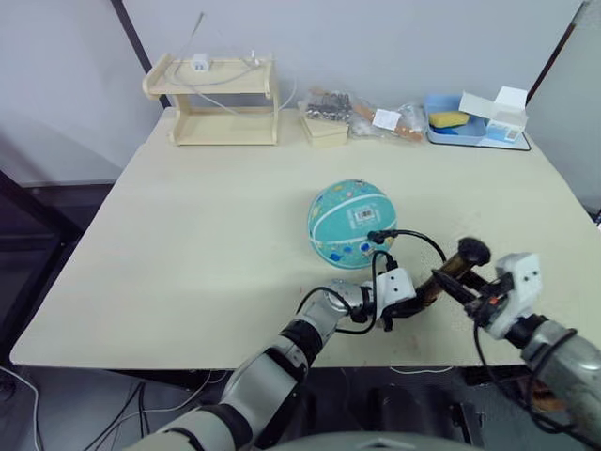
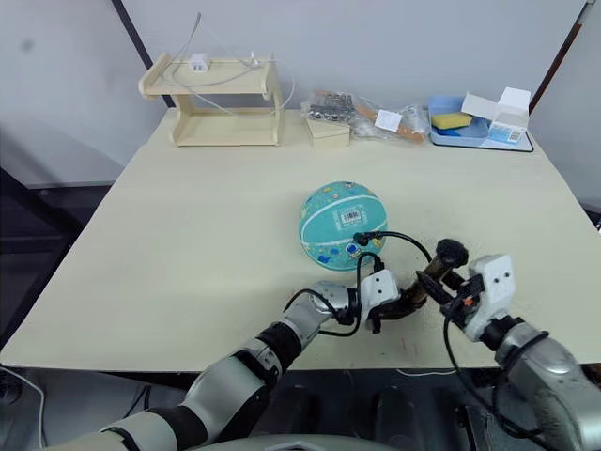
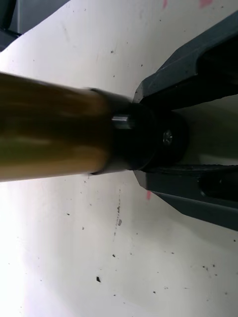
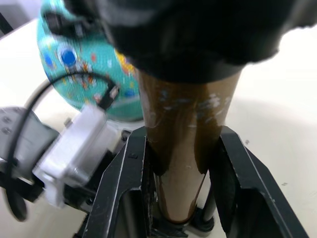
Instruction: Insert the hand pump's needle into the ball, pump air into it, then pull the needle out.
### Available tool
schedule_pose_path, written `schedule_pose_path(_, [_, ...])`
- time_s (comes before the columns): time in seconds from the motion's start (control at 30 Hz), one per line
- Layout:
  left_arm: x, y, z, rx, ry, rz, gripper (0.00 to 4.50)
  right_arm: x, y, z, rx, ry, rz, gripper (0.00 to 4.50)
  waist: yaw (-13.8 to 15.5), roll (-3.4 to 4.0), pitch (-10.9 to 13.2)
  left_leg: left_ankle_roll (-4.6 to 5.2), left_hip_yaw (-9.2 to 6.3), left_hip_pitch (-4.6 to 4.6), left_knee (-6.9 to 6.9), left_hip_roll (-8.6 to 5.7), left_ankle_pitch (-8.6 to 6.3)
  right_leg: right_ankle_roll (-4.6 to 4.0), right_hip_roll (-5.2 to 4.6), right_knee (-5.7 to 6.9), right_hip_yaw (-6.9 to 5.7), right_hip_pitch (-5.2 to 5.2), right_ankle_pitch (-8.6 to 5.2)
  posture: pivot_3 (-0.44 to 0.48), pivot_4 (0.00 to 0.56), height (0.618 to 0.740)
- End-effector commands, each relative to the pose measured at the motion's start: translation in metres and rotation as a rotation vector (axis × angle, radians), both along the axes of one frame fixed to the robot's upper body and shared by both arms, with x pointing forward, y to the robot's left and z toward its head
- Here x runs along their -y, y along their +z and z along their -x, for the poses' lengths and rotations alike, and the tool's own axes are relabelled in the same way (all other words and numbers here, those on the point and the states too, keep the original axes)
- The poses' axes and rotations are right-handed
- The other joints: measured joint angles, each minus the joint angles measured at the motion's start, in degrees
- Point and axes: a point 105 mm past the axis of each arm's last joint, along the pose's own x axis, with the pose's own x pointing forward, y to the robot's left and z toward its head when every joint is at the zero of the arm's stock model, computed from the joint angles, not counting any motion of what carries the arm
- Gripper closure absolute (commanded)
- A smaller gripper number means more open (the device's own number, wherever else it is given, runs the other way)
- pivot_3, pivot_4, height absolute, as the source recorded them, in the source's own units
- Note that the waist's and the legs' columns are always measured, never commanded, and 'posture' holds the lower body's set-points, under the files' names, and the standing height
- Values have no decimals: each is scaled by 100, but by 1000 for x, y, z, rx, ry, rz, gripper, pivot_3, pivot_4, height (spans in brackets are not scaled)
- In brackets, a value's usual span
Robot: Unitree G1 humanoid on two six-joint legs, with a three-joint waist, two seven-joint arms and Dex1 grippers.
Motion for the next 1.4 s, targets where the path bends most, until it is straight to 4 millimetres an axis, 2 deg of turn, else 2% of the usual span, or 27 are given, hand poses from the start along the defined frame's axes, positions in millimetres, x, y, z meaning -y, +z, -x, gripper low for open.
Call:
schedule_pose_path(0.03, [-13,-32,12,-102,9,-106,3440,8,95,10,285,-22,22,3525,1,13,13,0,2,-10,1,-1,0,0,-3,0,2,-9,1,0,150,740])
schedule_pose_path(0.13, [-13,-33,12,-102,6,-106,3440,10,116,18,300,-20,26,3525,6,14,17,0,4,-70,13,-3,3,0,-4,9,5,-69,4,0,150,740])
schedule_pose_path(0.23, [-12,-32,13,-103,2,-105,3440,10,134,25,303,-10,39,3525,8,9,21,1,8,-75,11,-4,2,0,-6,7,7,-74,4,0,150,740])
schedule_pose_path(0.33, [-12,-33,14,-106,0,-104,3440,6,128,25,251,4,64,3525,6,-8,32,3,17,-73,12,-4,1,1,-9,7,14,-73,5,0,150,740])
schedule_pose_path(0.47, [-12,-33,15,-108,-1,-102,3440,3,91,19,138,6,78,3525,7,-22,35,3,15,-74,12,-3,1,1,-5,7,11,-73,5,0,150,740])
schedule_pose_path(0.6, [-13,-34,15,-109,2,-102,3440,2,39,13,16,18,70,3525,0,-48,23,3,13,-56,14,-2,1,2,-2,6,8,-54,5,0,150,740])
schedule_pose_path(0.8, [-13,-33,14,-112,16,-95,3440,-3,-27,10,-97,24,57,3525,-11,-91,-40,1,12,-37,17,3,2,2,9,9,8,-39,4,0,150,740])
schedule_pose_path(0.9, [-13,-32,12,-113,24,-92,3440,-11,-50,12,-132,35,49,3525,-12,-100,-51,0,13,-15,15,6,2,1,10,9,12,-26,4,0,150,740])
schedule_pose_path(0.97, [-12,-32,12,-112,28,-91,3440,-13,-74,11,-154,19,42,3525,-13,-101,-51,0,15,5,11,6,1,1,9,8,14,-10,3,0,150,740])
schedule_pose_path(1.03, [-12,-31,11,-112,29,-90,3441,-15,-83,8,-147,-4,19,3525,-15,-109,-68,0,16,33,2,7,0,2,8,5,14,19,1,0,150,740])
schedule_pose_path(1.13, [-11,-31,11,-113,30,-91,3441,-15,-82,4,-102,-14,25,3525,-18,-97,-73,-1,12,48,-1,16,-1,2,11,1,7,30,-5,0,150,740])
schedule_pose_path(1.23, [-11,-31,11,-112,27,-90,3441,-12,-67,1,-35,-28,26,3525,-15,-88,-73,-1,8,47,-1,16,0,-2,14,2,5,29,-3,0,150,740])
schedule_pose_path(1.4, [-11,-30,10,-112,24,-92,3441,-2,5,1,180,-82,11,3525,-5,-48,-47,-1,7,36,-2,11,0,-3,9,1,5,26,-2,0,150,740])
